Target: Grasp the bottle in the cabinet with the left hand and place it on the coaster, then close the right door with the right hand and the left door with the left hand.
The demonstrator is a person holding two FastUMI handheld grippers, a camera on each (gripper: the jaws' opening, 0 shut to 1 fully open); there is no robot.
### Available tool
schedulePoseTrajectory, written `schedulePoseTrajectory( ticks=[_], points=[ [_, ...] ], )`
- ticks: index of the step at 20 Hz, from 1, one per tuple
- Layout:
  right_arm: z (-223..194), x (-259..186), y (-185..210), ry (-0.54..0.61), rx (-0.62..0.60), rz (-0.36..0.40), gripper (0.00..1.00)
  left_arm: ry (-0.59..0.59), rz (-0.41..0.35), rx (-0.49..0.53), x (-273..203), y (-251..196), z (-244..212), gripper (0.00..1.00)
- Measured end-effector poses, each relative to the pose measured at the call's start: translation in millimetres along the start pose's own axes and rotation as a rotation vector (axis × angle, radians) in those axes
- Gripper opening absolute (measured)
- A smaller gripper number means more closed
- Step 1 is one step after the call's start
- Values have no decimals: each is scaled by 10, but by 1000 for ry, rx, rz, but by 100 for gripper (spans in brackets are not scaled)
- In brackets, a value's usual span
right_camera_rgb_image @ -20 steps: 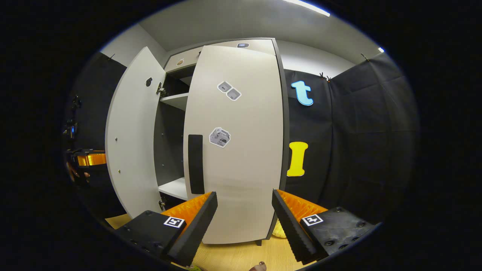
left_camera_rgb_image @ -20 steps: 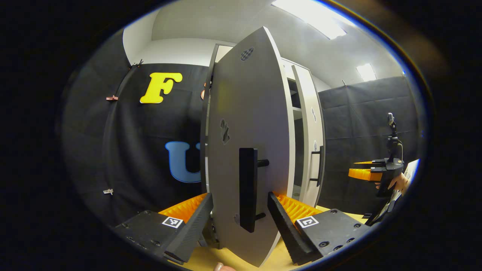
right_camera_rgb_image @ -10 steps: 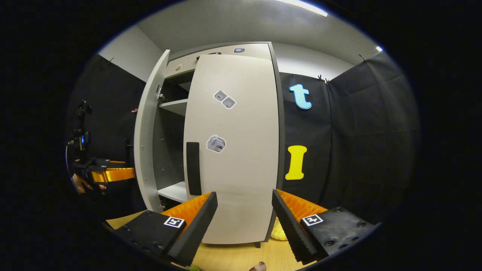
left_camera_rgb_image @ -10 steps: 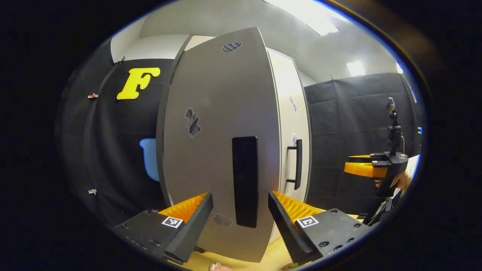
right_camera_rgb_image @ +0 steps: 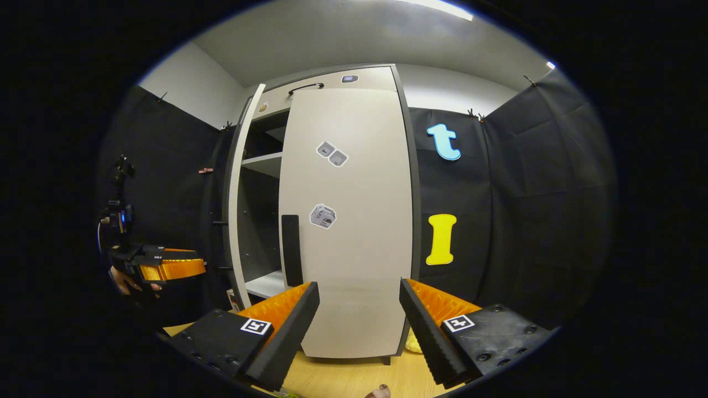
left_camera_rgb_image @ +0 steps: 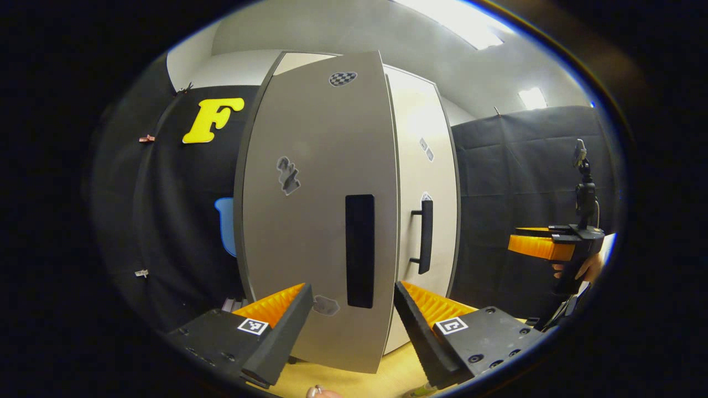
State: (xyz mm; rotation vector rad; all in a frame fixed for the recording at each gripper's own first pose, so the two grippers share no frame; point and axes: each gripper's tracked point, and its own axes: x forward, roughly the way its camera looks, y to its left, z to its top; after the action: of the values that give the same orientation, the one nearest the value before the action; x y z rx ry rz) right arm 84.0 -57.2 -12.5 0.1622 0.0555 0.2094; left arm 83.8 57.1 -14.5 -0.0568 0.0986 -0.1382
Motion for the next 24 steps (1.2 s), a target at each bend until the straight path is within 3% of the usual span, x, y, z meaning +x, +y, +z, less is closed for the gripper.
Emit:
schedulePoseTrajectory(
  ticks=[5,12,16,21,24],
  points=[
    [32,108,47,-8,22,-4,97,-27,38,-4,-46,24,42,94],
    [47,93,85,-8,13,-10,97,-41,20,37,-15,-23,134,94],
    [153,32,92,-50,23,-20,96,-49,-17,9,-15,-125,113,96],
    [151,-12,76,-45,16,-36,96,-61,-4,28,-46,-124,150,96],
    [159,-24,117,-46,14,-32,96,-73,5,27,-67,-116,181,92]
  ],
)
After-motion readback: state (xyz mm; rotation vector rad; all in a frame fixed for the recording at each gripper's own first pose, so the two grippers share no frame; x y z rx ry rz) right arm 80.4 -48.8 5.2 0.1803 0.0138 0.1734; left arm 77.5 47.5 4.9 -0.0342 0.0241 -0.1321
